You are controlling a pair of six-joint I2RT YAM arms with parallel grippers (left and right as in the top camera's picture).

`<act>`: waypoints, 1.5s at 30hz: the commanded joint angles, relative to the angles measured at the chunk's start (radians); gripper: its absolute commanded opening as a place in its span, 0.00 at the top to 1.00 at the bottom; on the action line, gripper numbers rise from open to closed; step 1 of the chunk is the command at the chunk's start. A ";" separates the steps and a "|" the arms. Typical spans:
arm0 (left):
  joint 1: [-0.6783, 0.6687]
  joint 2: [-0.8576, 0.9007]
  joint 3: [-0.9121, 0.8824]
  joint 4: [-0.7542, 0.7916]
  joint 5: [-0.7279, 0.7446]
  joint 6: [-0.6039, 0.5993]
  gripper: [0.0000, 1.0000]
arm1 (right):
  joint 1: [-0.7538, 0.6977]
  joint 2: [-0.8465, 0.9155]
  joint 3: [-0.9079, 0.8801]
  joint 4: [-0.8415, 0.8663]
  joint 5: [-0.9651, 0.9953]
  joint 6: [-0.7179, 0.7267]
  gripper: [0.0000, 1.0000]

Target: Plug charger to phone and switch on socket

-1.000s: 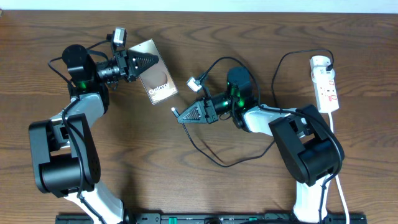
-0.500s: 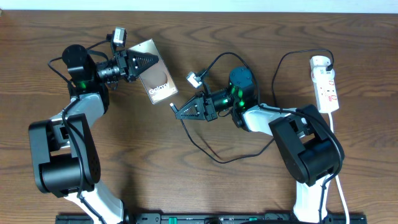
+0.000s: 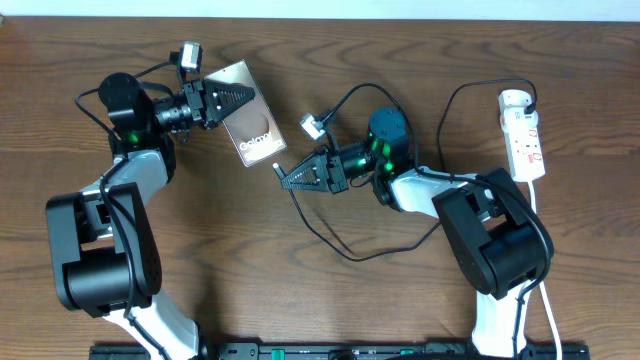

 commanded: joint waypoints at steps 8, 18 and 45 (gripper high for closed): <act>-0.017 -0.007 0.029 0.013 -0.010 -0.002 0.93 | 0.013 0.101 0.052 0.014 -0.010 -0.019 0.99; -0.017 -0.007 0.029 0.013 -0.011 -0.002 0.92 | 0.023 0.102 0.089 0.104 -0.034 0.069 0.99; -0.015 -0.007 0.029 0.013 0.017 0.006 0.93 | 0.020 0.102 0.089 0.203 -0.040 0.143 0.99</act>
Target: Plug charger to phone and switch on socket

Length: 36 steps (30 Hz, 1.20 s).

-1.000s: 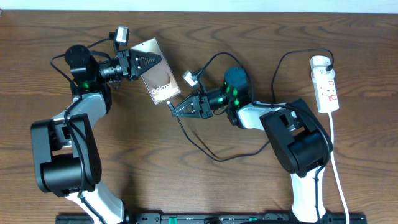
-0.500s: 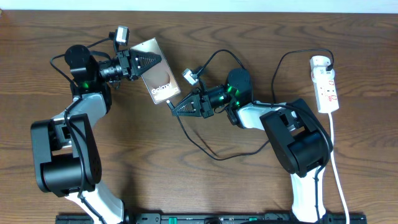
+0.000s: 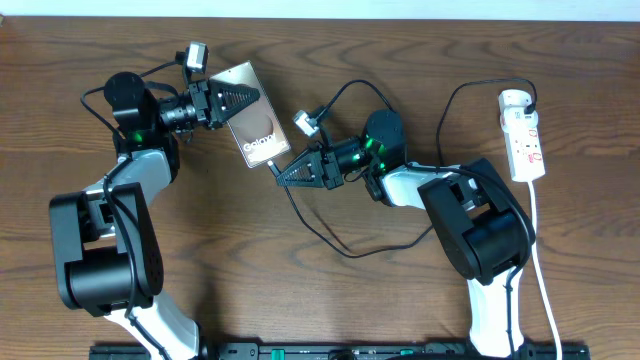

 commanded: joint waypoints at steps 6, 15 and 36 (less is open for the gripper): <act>0.002 -0.007 0.029 0.013 0.019 0.014 0.92 | 0.010 0.002 0.018 0.018 -0.006 0.004 0.99; 0.005 -0.007 0.029 0.012 0.021 0.012 0.92 | 0.002 0.002 0.018 0.017 -0.007 0.004 0.99; 0.018 -0.007 0.029 0.012 0.035 -0.002 0.92 | -0.010 0.002 0.018 0.018 -0.006 0.003 0.99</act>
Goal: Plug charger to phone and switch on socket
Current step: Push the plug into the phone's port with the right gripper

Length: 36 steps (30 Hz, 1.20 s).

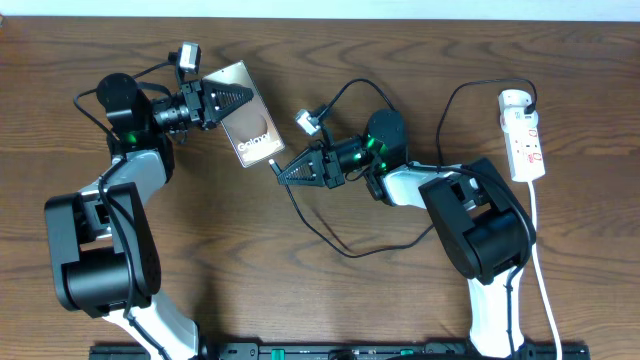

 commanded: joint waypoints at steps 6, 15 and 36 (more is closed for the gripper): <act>-0.033 -0.007 0.029 0.013 0.023 -0.002 0.93 | -0.002 0.002 0.018 0.006 -0.006 0.000 0.99; -0.034 -0.007 0.029 0.013 0.024 -0.002 0.93 | -0.002 0.002 0.018 0.006 -0.006 0.000 0.99; -0.034 -0.007 0.029 0.012 0.037 -0.002 0.92 | -0.002 0.002 0.018 0.006 0.073 0.061 0.99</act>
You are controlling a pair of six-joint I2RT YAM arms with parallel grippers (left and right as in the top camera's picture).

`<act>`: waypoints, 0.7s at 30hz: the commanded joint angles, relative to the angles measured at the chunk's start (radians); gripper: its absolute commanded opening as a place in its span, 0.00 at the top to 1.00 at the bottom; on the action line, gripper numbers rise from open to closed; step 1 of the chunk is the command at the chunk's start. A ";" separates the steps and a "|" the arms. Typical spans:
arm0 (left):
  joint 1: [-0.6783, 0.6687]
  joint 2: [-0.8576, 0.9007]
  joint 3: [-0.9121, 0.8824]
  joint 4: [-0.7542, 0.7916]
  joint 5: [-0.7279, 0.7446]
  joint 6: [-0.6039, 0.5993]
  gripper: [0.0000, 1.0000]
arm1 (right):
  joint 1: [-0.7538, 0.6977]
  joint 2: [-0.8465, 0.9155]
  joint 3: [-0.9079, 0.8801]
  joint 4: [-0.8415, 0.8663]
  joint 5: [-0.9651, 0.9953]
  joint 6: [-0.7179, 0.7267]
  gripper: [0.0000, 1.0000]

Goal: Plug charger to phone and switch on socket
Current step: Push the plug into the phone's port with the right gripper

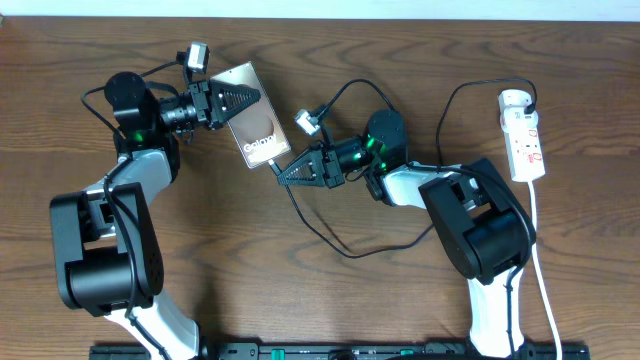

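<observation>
A gold phone [262, 132] lies flat at the upper middle of the table, tilted, its lower end pointing down and to the right. My left gripper [252, 98] is shut on the phone's upper left edge. The right gripper [282, 176] is shut on the charger plug [275, 165], whose tip sits at the phone's lower end. Whether the plug is inside the port cannot be told. A black cable [345, 252] loops from the plug across the table. The white power strip [525, 135] lies at the far right.
The wooden table [300, 310] carries slack black cable in front of the right arm. A white cord [545, 290] runs from the power strip toward the front edge. Both arm bases stand at the front left and front right.
My left gripper and the phone have shifted a little to the right, toward the plug. The right gripper and the plug are where they were.
At first the right gripper held the plug slightly below the phone's lower end. Then it was closer and the phone sat further right. Then the left gripper and the phone were back to the left, and now they are right again, against the plug.
</observation>
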 commanded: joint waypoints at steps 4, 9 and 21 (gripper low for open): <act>-0.002 -0.007 0.029 0.011 0.036 -0.002 0.93 | -0.002 0.002 0.018 0.007 0.088 0.051 0.99; -0.002 -0.007 0.029 0.011 0.035 -0.002 0.92 | -0.002 0.002 0.018 0.039 0.116 0.090 0.99; -0.002 -0.007 0.029 0.011 0.035 -0.002 0.93 | -0.002 0.002 0.018 0.091 0.146 0.143 0.99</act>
